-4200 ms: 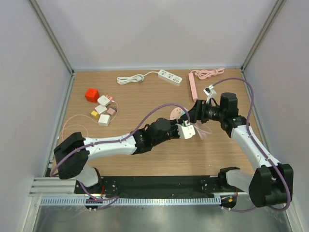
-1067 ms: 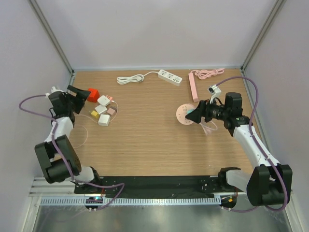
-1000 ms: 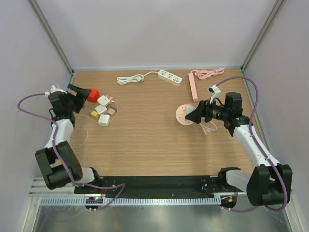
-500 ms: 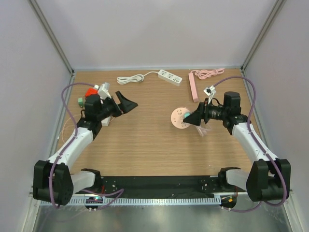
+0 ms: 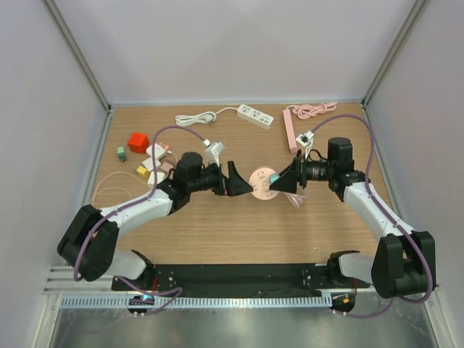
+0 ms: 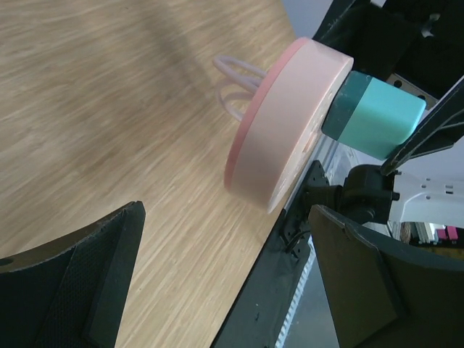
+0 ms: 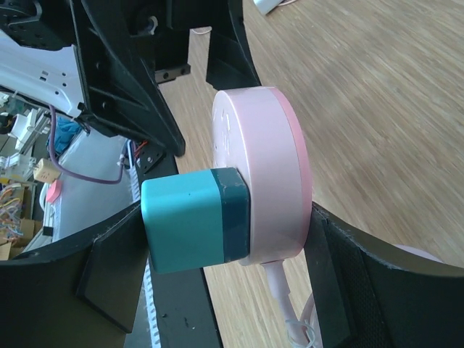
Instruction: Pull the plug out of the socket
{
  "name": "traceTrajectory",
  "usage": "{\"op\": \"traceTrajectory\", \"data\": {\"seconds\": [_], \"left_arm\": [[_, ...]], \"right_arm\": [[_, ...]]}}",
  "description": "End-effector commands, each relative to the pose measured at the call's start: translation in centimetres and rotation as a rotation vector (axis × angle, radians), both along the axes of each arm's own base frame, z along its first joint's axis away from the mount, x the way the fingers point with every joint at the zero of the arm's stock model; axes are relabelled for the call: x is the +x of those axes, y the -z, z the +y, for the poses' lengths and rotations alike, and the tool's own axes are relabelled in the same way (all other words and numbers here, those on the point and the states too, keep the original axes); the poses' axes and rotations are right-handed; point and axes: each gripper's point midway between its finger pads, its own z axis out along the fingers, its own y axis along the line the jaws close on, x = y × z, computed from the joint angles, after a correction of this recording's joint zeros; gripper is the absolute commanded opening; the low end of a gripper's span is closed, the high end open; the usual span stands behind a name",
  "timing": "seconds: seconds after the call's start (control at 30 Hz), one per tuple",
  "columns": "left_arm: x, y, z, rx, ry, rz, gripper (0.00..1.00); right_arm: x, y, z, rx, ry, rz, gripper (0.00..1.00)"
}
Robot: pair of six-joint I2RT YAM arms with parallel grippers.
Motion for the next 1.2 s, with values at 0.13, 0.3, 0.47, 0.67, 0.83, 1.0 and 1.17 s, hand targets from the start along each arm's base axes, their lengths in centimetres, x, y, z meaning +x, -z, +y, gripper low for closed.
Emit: {"op": "traceTrajectory", "data": {"seconds": [0.13, 0.3, 0.47, 0.67, 0.83, 1.0, 1.17], "left_arm": [[-0.2, -3.4, -3.9, -0.079, 0.128, -0.143, 1.0], [-0.2, -3.7, -5.1, -0.096, 0.159, -0.145, 0.96], [-0.7, -3.5, -6.1, -0.119, 0.207, -0.138, 0.74], [-1.9, -3.9, -6.4, -0.144, 0.271, -0.146, 0.1], [-1.8, -2.7, -5.3, -0.106, 0.209, -0.137, 0.0], [-0.5, 0.6, -3.4, 0.002, 0.015, 0.015, 0.0], [-0.3, 2.2, -2.8, 0.029, -0.074, 0.148, 0.0]], "right_arm": [[-0.2, -3.2, 1.2, 0.056, -0.104, -0.135, 0.01], [-0.6, -2.9, 1.9, 0.057, -0.141, -0.124, 0.01], [-0.7, -2.7, 2.0, 0.054, -0.15, -0.122, 0.01], [-0.4, -2.5, 2.0, 0.043, -0.135, -0.123, 0.01], [0.9, -1.5, 1.4, -0.038, -0.059, -0.11, 0.4], [3.2, -0.5, -0.3, -0.182, 0.096, -0.176, 1.0], [4.4, -0.5, -1.6, -0.241, 0.203, -0.22, 0.99]]}}
